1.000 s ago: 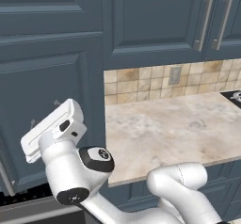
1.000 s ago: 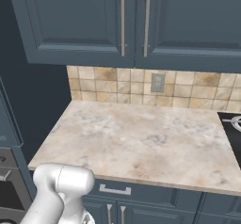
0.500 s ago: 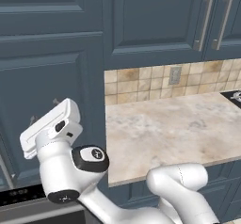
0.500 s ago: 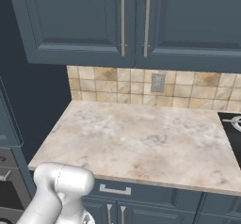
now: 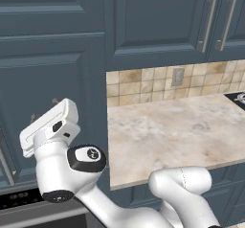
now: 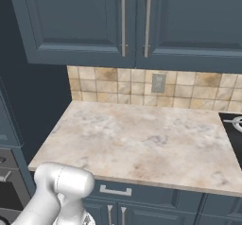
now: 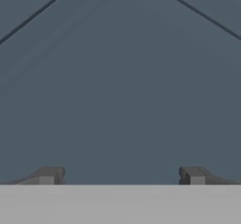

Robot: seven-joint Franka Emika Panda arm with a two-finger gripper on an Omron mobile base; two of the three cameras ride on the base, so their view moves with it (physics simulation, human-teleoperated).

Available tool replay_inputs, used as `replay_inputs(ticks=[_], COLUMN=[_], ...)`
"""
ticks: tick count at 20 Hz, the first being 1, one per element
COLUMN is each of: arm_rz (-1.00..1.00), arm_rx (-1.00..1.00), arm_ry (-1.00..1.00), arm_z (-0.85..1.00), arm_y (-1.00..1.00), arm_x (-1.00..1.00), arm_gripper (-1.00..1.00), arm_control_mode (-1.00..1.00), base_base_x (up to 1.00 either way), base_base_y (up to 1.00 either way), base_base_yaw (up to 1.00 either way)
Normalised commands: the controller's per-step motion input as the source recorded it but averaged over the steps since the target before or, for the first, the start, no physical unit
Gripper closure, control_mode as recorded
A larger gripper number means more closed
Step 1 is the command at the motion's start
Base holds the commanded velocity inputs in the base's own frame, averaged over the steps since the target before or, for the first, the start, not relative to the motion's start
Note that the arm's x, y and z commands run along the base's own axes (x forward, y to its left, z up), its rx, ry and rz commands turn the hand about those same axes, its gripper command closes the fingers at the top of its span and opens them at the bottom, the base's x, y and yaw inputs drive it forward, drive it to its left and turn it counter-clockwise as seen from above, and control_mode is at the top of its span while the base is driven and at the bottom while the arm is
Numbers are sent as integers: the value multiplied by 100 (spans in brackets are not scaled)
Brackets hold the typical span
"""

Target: Close all open cabinet doors.

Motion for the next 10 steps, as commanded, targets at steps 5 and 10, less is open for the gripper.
replay_inputs(ticks=[5,10], arm_rz=[-1,0], arm_rx=[0,0], arm_ry=[0,0], arm_z=[0,0], arm_y=[0,0], arm_x=[16,4], arm_gripper=[-100,-100], arm_control_mode=[-100,-100], base_base_x=[0,0], base_base_y=[0,0], base_base_yaw=[0,0])
